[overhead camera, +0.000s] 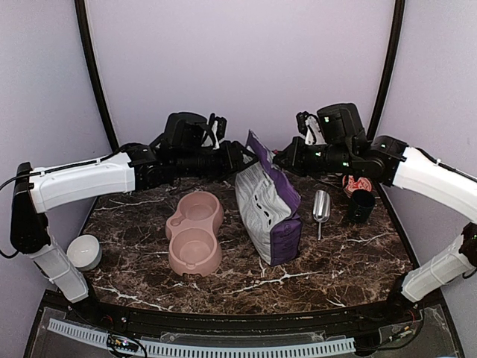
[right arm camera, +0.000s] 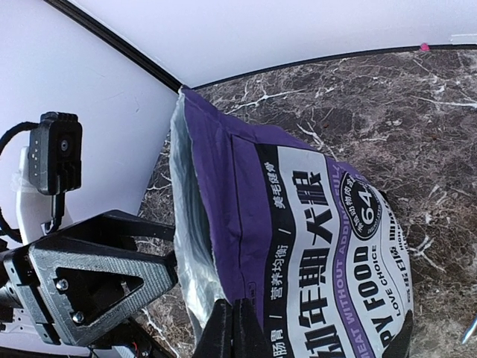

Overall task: Serve the pet food
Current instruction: Open the seal of the pet food bag.

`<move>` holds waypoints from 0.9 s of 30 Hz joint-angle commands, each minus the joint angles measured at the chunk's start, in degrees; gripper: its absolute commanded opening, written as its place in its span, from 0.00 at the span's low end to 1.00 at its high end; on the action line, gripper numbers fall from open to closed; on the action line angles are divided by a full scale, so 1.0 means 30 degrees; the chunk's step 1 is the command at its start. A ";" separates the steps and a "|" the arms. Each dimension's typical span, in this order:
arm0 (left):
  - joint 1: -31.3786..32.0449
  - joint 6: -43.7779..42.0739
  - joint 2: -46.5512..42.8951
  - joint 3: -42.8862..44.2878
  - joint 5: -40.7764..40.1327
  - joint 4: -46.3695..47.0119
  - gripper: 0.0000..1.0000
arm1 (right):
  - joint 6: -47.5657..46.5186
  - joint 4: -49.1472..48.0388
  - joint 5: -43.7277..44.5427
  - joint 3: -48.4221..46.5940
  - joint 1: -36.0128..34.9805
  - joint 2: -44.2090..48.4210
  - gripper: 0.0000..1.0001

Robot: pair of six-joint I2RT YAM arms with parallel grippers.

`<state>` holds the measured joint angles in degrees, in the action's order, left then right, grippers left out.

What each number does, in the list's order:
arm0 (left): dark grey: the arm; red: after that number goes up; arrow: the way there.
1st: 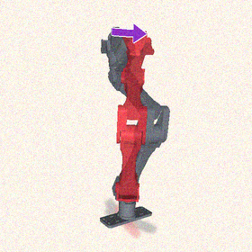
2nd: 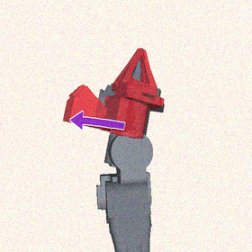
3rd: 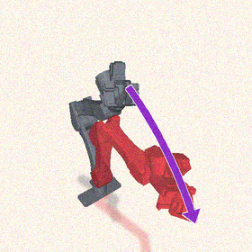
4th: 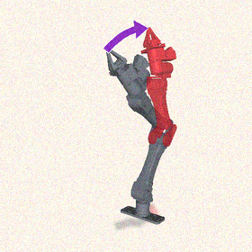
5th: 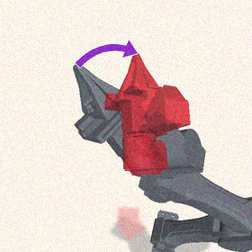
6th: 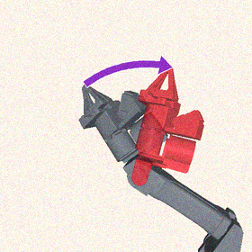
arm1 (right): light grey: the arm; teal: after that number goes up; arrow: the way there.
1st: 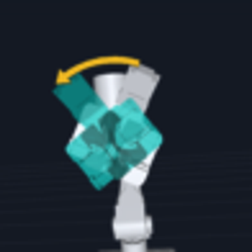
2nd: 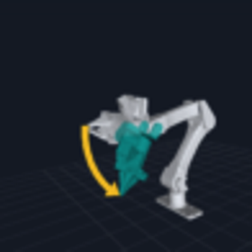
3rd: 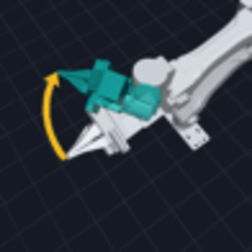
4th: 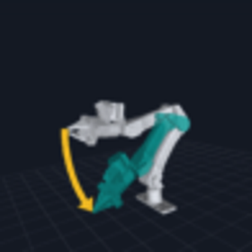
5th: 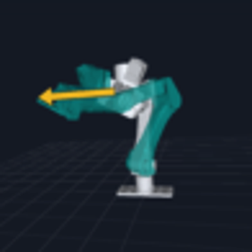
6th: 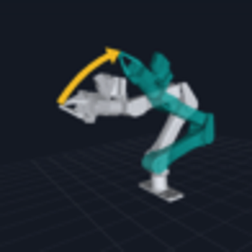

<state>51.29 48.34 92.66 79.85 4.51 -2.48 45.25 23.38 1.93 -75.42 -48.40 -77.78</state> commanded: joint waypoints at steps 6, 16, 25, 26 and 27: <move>0.0217 0.0318 0.0058 0.1333 0.1275 0.1298 0.51 | -0.0768 -0.1712 -0.1816 0.0442 -0.0164 0.0015 0.00; 0.0365 0.0449 0.0500 0.1458 0.1300 0.1420 0.49 | -0.1103 -0.2284 -0.2753 0.0435 -0.0156 -0.0251 0.00; 0.0366 0.0386 0.0555 0.1077 0.0767 0.1310 0.33 | -0.0972 -0.2964 -0.3140 0.1123 -0.0214 0.0081 0.00; 0.0384 0.0342 0.0578 0.1065 0.0659 0.1290 0.29 | -0.0965 -0.2973 -0.3103 0.1164 -0.0217 0.0111 0.00; 0.0382 0.0311 0.0592 0.1056 0.0579 0.1247 0.26 | -0.0968 -0.2989 -0.3080 0.1173 -0.0240 0.0141 0.00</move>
<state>52.03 49.89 94.94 82.56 7.07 0.34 42.46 16.60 -4.91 -72.97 -48.38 -78.52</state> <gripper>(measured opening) 0.307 0.005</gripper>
